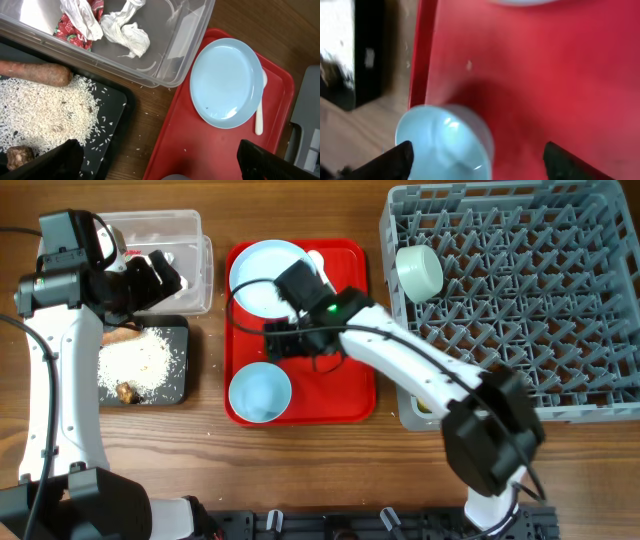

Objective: Sort waste into correct bins and load items into the dishwasher rack
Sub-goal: 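Grasp the light-blue bowl on the red tray with the right gripper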

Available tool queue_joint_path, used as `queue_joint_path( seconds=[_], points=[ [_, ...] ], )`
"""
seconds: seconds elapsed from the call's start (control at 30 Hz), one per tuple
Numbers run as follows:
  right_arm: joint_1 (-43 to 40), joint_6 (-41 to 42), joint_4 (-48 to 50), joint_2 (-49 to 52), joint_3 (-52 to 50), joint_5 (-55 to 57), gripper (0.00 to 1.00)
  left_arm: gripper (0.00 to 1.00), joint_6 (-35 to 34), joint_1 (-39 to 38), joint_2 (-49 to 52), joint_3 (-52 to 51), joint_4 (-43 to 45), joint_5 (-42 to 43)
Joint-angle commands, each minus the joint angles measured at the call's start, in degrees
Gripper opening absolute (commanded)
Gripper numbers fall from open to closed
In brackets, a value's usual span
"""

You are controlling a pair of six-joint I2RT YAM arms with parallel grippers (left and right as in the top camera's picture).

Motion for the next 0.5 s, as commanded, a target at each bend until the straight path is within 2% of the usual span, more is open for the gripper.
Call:
queue_joint_path(
  seconds=[0.0, 0.17, 0.23, 0.33, 0.37, 0.47],
  points=[
    [1.7, 4.8, -2.4, 3.6, -0.1, -5.1, 0.75, 1.0, 0.3, 0.3, -0.1, 0.6, 0.0, -0.1],
    [1.7, 5.8, -4.9, 5.5, -0.1, -5.2, 0.62, 1.0, 0.3, 0.3, -0.1, 0.6, 0.0, -0.1],
    [1.7, 5.8, -4.9, 6.7, -0.1, -6.3, 0.53, 1.0, 0.3, 0.3, -0.1, 0.6, 0.0, -0.1],
    [1.6, 5.6, -4.9, 8.2, -0.1, -7.9, 0.51, 1.0, 0.3, 0.3, -0.1, 0.6, 0.0, -0.1],
    [1.4, 5.6, -4.9, 8.2, -0.1, -7.9, 0.47, 1.0, 0.3, 0.3, -0.1, 0.6, 0.0, -0.1],
    [1.1, 5.7, -4.2, 8.2, -0.1, -7.8, 0.04, 1.0, 0.3, 0.3, -0.1, 0.6, 0.0, -0.1]
  ],
)
